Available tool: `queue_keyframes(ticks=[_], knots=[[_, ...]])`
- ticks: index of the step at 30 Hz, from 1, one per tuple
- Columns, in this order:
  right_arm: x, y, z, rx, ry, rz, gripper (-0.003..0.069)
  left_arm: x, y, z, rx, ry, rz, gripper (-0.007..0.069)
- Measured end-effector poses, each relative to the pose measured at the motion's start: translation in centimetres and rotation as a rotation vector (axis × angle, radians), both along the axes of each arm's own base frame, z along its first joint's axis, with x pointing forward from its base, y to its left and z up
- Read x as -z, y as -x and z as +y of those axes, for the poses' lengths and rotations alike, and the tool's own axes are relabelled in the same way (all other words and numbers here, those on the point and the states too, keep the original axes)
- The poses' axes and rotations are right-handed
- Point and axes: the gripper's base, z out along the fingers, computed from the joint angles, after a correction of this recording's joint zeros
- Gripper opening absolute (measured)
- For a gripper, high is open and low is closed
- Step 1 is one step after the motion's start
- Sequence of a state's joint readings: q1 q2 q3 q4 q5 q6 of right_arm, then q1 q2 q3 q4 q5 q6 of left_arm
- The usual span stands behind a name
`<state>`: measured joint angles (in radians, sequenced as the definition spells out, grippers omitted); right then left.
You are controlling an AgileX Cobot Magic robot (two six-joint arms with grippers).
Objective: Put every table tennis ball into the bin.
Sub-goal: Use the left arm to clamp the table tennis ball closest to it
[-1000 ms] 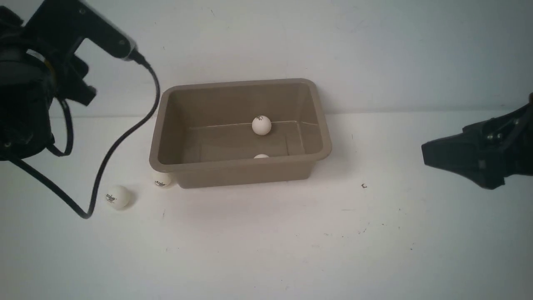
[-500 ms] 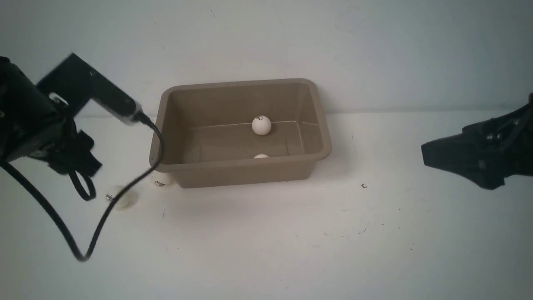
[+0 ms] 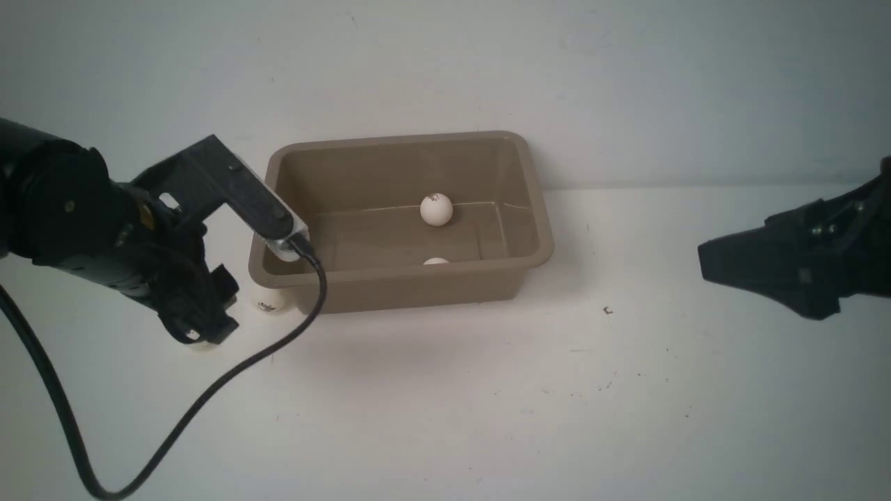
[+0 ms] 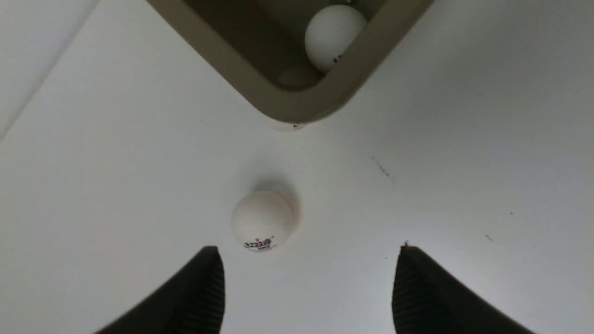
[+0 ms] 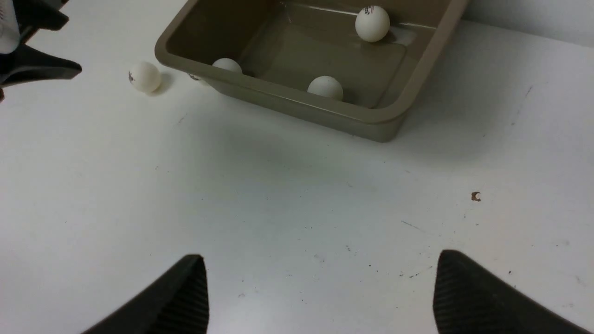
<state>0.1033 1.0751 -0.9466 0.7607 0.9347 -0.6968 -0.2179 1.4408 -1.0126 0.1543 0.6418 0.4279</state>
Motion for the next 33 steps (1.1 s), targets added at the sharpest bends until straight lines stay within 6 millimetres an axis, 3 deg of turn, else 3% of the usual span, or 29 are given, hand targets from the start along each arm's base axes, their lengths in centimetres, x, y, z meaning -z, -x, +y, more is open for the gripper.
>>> queue_keyframes(ticks=[5,8,9,18,25,33], knots=[[0.0,0.0,0.0,-0.001,-0.007,0.002,0.0588,0.9,-1.3,2.7,-0.097,0.018,-0.006,0.0481],[0.0,0.0,0.0,-0.001,-0.008,0.002,0.0588,2.1,-2.1,3.8,-0.155,0.057,0.015,0.0505],[0.0,0.0,0.1,-0.001,-0.01,0.003,0.0588,3.4,-2.8,4.3,-0.202,0.103,0.048,0.0511],[-0.1,0.0,0.1,-0.001,-0.021,0.004,0.0588,8.0,-4.3,4.0,-0.221,0.213,0.186,0.0513],[-0.1,0.1,0.2,-0.003,-0.031,0.008,0.0588,8.5,-5.1,3.9,-0.199,0.224,0.134,0.0513],[-0.1,0.1,0.2,-0.006,-0.031,0.011,0.0588,8.3,-5.8,5.1,-0.227,0.215,0.061,0.0513]])
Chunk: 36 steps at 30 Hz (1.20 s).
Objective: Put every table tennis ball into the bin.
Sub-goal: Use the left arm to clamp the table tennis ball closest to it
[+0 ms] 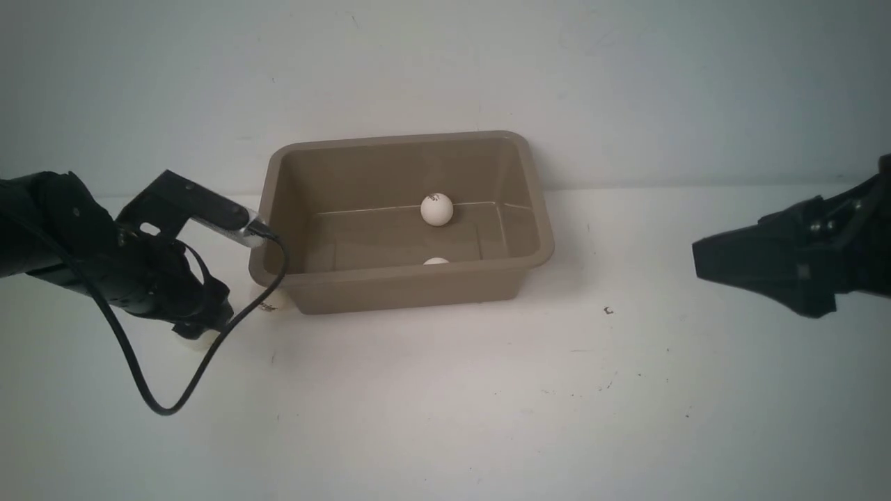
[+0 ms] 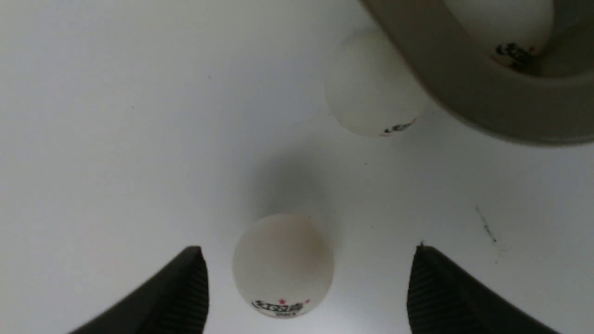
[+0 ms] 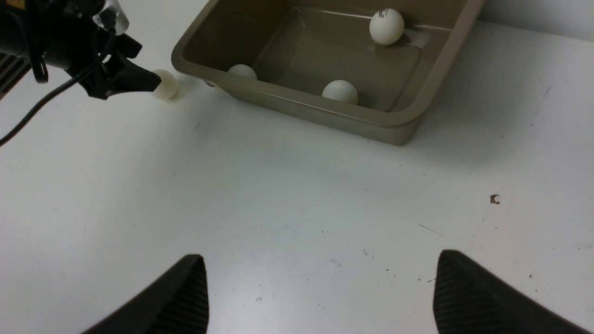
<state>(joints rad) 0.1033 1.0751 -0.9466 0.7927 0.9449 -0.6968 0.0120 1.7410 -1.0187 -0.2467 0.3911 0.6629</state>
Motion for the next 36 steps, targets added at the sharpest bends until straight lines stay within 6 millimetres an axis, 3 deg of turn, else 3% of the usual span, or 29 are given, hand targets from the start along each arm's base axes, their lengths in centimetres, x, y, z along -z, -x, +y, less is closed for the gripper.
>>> queue_keyframes(ticks=[15,17,20,21,26,27,32,34,36], knots=[[0.0,0.0,0.0,-0.001,0.001,0.0,0.0588,4.8,-1.5,0.9,-0.006,-0.047,0.035,0.051],[0.0,0.0,0.0,-0.001,0.001,0.0,0.0588,5.2,-1.6,0.9,-0.007,-0.049,0.038,0.0489],[0.0,0.0,0.0,-0.002,0.001,0.001,0.0588,5.3,-1.7,0.9,-0.009,-0.053,0.025,0.0347],[0.0,0.0,0.0,-0.003,0.001,0.002,0.0588,5.2,-1.7,1.0,-0.007,-0.055,0.022,0.0343],[0.0,0.1,0.0,-0.006,0.001,0.005,0.0588,2.4,-1.5,1.0,0.009,-0.076,-0.056,0.0353],[0.0,0.1,0.0,-0.006,0.001,0.005,0.0588,-0.1,-1.2,1.0,0.012,-0.085,-0.129,0.0353],[0.0,0.1,0.0,-0.007,0.002,0.004,0.0588,-6.4,-0.1,0.1,0.021,-0.095,-0.367,0.0353],[0.0,0.1,0.0,-0.008,0.002,0.004,0.0588,-7.9,0.2,-1.5,0.062,-0.094,-0.447,0.0353],[0.0,0.1,0.0,-0.008,0.002,0.004,0.0588,-8.2,0.1,-4.0,0.133,-0.09,-0.497,0.0353]])
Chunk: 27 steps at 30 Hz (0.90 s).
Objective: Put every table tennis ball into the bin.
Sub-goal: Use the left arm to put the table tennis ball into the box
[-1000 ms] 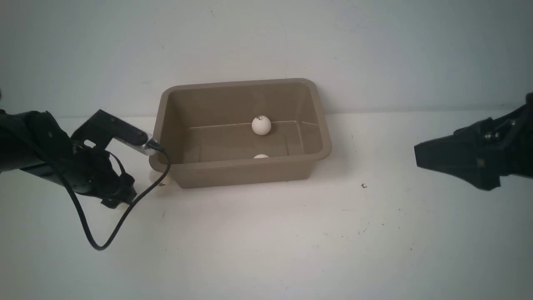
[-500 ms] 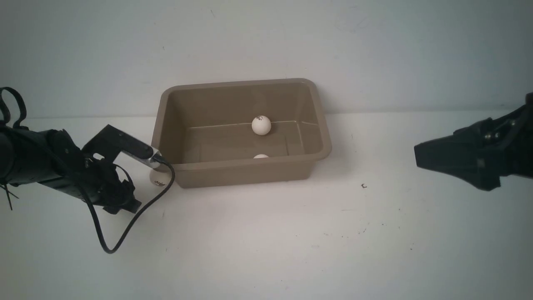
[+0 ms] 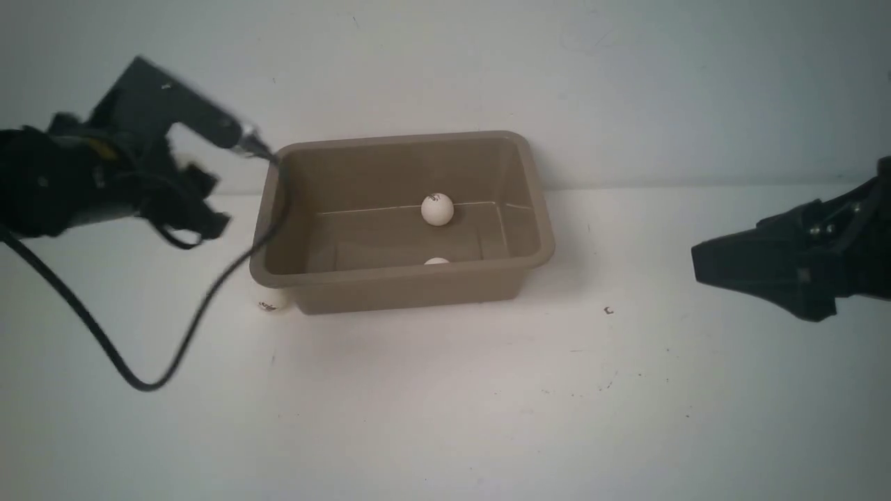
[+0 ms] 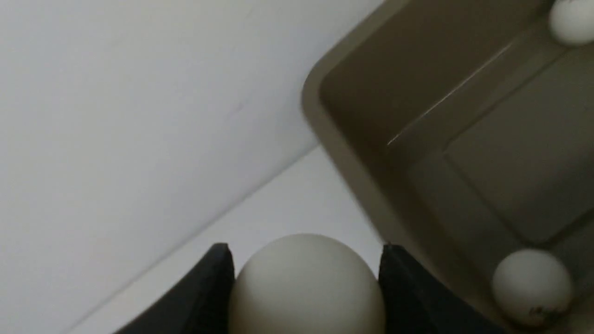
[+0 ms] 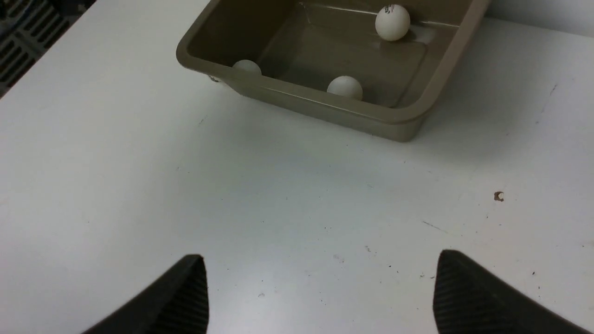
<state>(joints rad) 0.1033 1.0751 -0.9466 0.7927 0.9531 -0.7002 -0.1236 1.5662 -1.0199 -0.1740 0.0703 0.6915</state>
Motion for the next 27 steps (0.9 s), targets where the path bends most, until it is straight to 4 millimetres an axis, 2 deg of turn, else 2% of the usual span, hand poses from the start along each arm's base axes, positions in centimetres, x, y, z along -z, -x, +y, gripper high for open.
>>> queue_keyframes(ticks=[3,6,12,17,22,27], knots=[[0.0,0.0,0.0,0.0,-0.001,0.0,0.0588,0.7,-0.6,-3.3,0.093,-0.027,-0.074,0.0353],[0.0,0.1,0.0,-0.005,0.0,0.005,0.0588,2.5,-1.9,-5.3,0.155,-0.071,-0.166,0.0353],[0.1,0.2,0.1,-0.016,0.0,0.016,0.0588,5.0,-3.7,-6.2,0.213,-0.13,-0.315,0.0353],[0.1,0.2,0.1,-0.017,0.0,0.017,0.0588,6.1,-4.0,-6.5,0.23,-0.132,-0.321,0.0353],[0.1,0.2,0.1,-0.018,0.001,0.019,0.0588,6.6,-4.1,-6.8,0.231,-0.084,-0.297,0.0357],[0.1,0.2,0.1,-0.019,0.001,0.019,0.0588,6.6,-4.0,-7.1,0.197,0.032,-0.27,0.0428]])
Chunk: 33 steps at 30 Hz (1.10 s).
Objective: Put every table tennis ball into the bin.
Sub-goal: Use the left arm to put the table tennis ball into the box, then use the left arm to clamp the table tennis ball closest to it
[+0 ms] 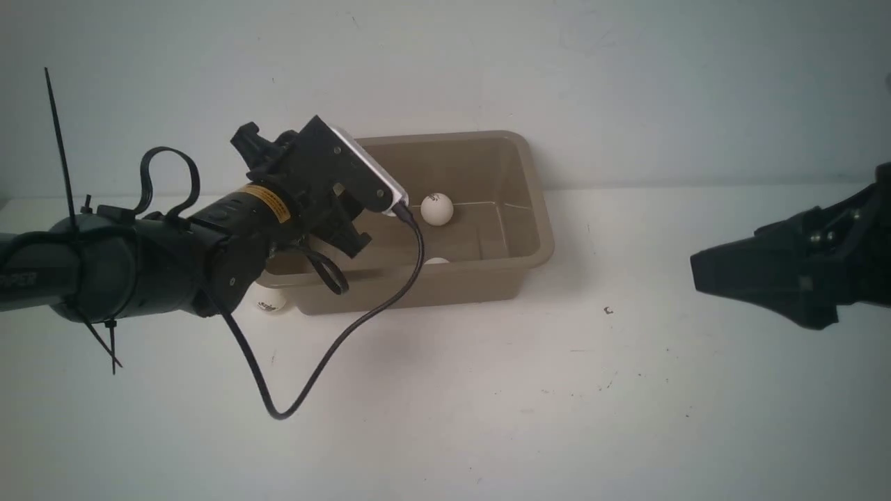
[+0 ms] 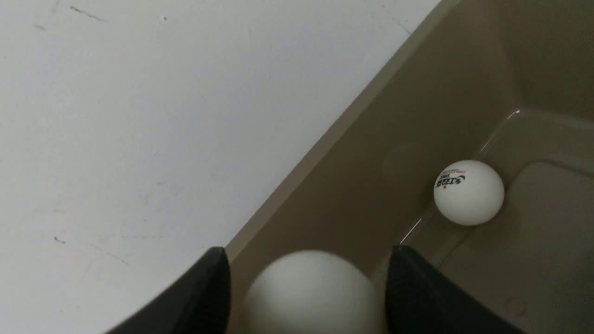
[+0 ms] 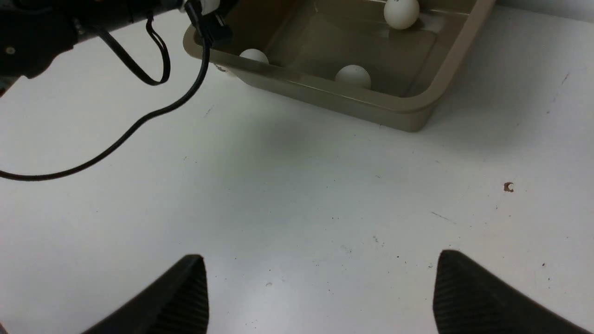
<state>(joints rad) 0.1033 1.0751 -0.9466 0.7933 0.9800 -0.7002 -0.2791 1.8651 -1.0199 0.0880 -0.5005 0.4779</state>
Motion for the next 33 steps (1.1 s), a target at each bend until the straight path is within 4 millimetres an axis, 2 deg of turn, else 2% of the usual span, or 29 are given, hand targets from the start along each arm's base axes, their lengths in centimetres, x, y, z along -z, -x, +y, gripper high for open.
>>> queue_keyframes(ticks=[7,16,27,33], knots=[[0.0,0.0,0.0,0.0,0.0,0.0,0.0588,0.0,0.1,0.0,-0.031,0.097,0.051,0.0448],[0.0,-0.1,0.0,0.008,-0.001,-0.009,0.0588,-1.5,1.8,0.7,-0.079,0.066,0.233,0.0447],[-0.1,-0.1,0.0,0.01,-0.001,-0.011,0.0588,-5.8,6.9,2.8,-0.153,-0.004,0.53,0.0375],[-0.1,-0.1,0.0,0.01,-0.001,-0.011,0.0588,-7.1,9.9,3.6,-0.182,-0.033,0.702,0.0374]])
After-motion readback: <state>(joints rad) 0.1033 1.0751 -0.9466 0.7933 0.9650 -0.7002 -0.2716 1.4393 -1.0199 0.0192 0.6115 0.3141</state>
